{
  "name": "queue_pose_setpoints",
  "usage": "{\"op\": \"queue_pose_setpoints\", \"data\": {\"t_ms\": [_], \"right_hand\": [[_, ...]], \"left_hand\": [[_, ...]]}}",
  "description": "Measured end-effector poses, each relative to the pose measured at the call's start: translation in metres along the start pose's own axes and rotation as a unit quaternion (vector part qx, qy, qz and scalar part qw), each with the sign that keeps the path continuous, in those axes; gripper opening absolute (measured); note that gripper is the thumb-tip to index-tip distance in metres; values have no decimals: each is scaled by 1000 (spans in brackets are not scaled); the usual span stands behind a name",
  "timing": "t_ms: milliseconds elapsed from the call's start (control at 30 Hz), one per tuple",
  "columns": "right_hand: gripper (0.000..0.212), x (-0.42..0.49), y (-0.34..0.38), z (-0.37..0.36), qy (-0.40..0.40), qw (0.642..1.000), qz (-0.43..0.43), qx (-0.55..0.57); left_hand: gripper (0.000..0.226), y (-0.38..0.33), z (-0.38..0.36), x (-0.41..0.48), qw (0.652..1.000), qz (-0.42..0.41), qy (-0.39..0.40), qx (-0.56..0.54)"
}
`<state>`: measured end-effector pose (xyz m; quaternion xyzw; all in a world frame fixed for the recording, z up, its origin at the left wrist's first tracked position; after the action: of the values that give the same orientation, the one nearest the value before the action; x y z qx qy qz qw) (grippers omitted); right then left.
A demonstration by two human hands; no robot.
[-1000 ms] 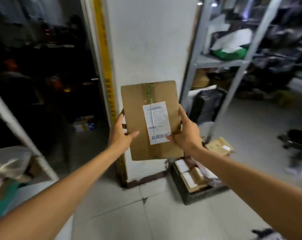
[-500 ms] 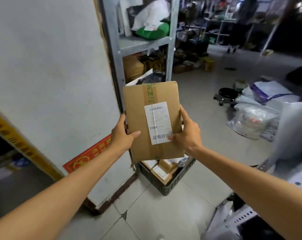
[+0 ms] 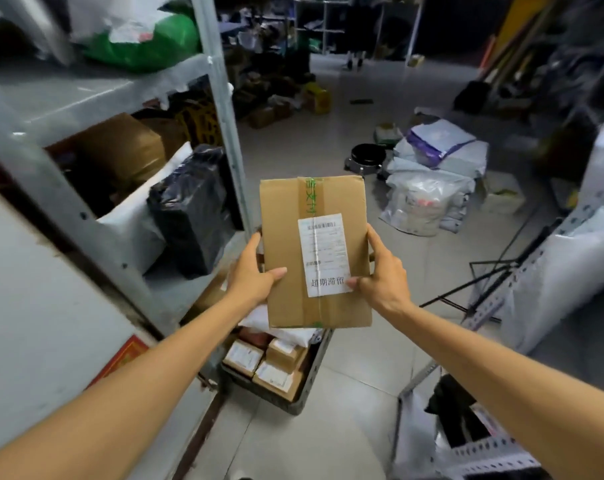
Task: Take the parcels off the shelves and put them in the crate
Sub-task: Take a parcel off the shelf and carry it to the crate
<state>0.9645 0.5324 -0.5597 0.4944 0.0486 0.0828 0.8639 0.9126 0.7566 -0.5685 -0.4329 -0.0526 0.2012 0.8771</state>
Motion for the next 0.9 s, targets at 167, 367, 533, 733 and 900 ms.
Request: {"op": "queue_pose_setpoints", "data": {"t_ms": [167, 367, 533, 733, 900], "right_hand": [[100, 63, -40, -4, -32, 998, -55, -13], [93, 128, -86, -39, -74, 987, -140, -3], [86, 172, -147, -70, -61, 974, -216, -8], [92, 218, -250, -116, -30, 954, -299, -13], [88, 244, -339, -157, -3, 935, -354, -15]], "left_hand": [[86, 7, -53, 87, 996, 8, 87, -20], [78, 34, -98, 184, 988, 40, 148, 2], [73, 74, -154, 241, 974, 69, 215, 20], [69, 137, -233, 286, 967, 142, 212, 6], [66, 192, -296, 316, 962, 171, 213, 29]]}}
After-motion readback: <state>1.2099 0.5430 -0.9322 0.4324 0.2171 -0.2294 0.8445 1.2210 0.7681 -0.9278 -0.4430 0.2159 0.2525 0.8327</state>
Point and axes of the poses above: each hand's wrist, its own x-axis towards the middle knuckle, its own z-axis out of the back of the hand, y = z × x, the point moved 5 cm from there along x, towards the middle knuckle, and after that the axes turned 7 degrees about x, right-handed, at the moved point
